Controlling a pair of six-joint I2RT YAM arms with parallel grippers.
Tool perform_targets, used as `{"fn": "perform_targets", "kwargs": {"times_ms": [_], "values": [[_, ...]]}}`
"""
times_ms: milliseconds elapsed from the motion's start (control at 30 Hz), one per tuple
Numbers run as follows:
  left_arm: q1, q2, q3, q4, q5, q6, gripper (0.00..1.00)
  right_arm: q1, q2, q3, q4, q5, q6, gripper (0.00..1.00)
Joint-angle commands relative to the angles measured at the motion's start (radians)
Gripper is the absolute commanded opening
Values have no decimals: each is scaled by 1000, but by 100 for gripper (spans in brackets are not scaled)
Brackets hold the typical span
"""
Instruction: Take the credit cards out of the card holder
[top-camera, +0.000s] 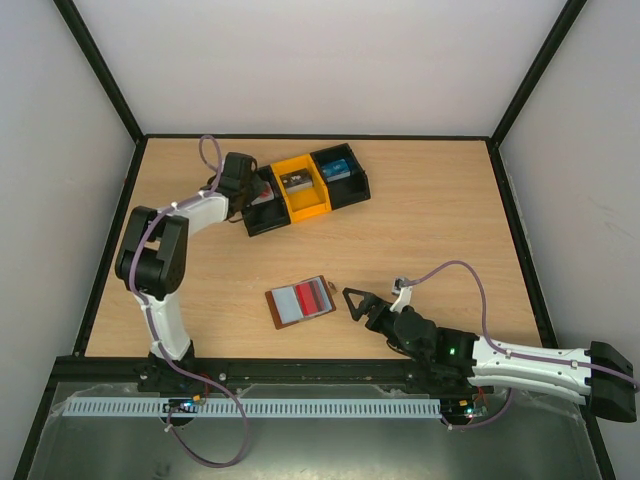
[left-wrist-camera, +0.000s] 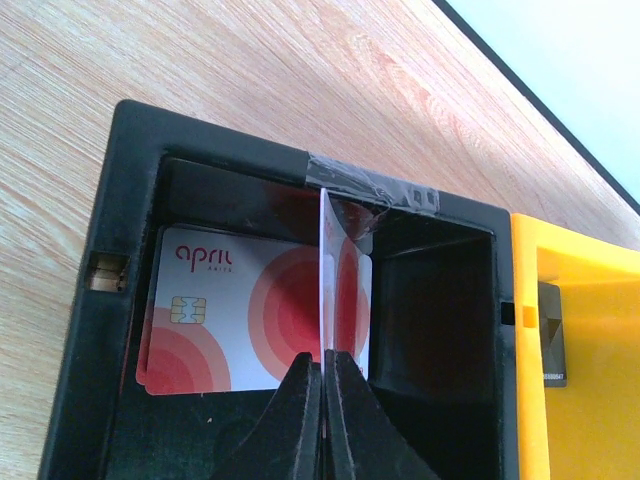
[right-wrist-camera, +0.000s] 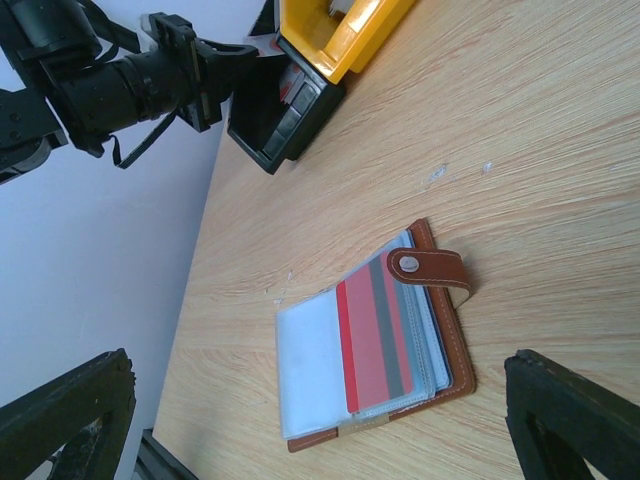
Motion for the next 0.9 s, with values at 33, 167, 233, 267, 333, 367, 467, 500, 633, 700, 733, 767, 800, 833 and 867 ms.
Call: {"fn": "perform_targets", "kwargs": {"times_ms": [33,167,233,267,333,367,467,500,633,700,733,767,800,833,867], "values": [[2,33,34,-3,-13,24,3,6,3,11,-6,49,11,98],[4,35,38,-10,-15,25,5,6,3,13,-7,51,9,98],[3,32,38,-12,-21,24,9,6,2,13,-11,52,9,98],[3,32,39,-11,-25,24,10,6,1,13,-13,53,8,98],[4,30,44,-19,-29,26,11,6,-1,13,-17,55,8,98],[3,31,48,-22,-30,29,11,6,-4,14,-19,54,8,98],[3,34,63,-36,-31,34,13,6,-9,13,-23,55,8,98],[2,36,67,-41,-32,36,14,7,-11,13,-25,55,8,98],[3,36,76,-54,-35,39,17,6,-18,13,-32,56,11,98],[3,33,78,-59,-37,40,18,6,-21,11,-35,57,12,98],[3,33,79,-61,-39,40,19,6,-23,11,-36,57,13,98],[2,32,79,-62,-39,42,19,6,-25,11,-37,57,14,98],[3,31,82,-65,-39,42,19,6,-26,10,-38,57,16,98],[4,30,84,-67,-39,43,20,6,-27,10,-40,57,17,98],[3,29,85,-71,-39,44,21,6,-27,9,-41,57,19,98]]}}
